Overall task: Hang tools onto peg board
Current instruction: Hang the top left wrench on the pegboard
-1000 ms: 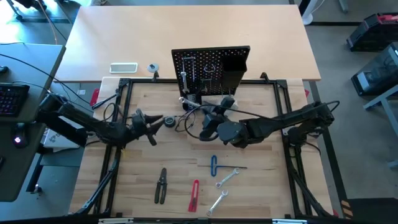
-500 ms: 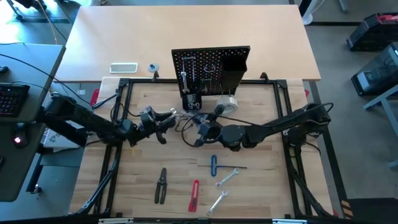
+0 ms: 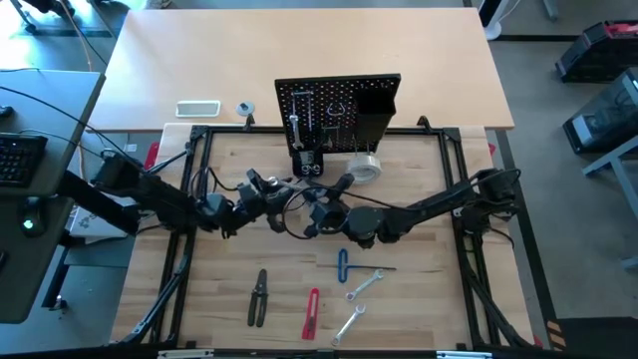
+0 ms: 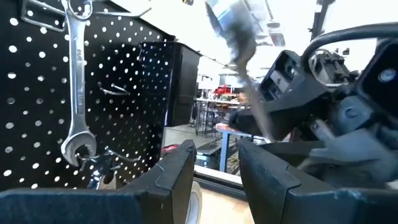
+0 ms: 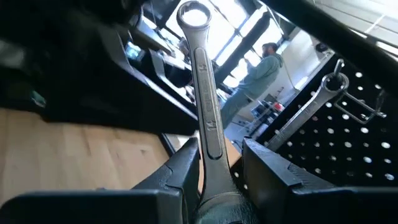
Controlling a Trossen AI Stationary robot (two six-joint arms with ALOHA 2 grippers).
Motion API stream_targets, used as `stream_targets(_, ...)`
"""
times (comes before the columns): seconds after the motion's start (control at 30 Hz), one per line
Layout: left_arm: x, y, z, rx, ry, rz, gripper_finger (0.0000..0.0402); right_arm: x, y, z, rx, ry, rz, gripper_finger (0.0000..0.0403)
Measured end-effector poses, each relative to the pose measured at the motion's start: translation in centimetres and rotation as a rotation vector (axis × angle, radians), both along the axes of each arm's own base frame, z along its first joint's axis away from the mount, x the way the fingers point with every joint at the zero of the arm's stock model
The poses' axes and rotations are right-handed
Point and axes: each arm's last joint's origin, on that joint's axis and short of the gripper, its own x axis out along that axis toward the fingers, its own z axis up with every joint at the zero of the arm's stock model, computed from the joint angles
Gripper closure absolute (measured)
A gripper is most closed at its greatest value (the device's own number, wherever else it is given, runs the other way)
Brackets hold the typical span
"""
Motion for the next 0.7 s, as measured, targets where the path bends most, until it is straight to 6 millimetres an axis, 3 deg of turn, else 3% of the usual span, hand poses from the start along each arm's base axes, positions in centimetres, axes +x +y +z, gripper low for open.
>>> stream_targets(0.7, 1.1, 1.3, 0.6, -0.107, -0.140, -0.123, 0.0282, 0.0, -0.1, -0.2, -0.001, 0.020, -0.012, 0.0302)
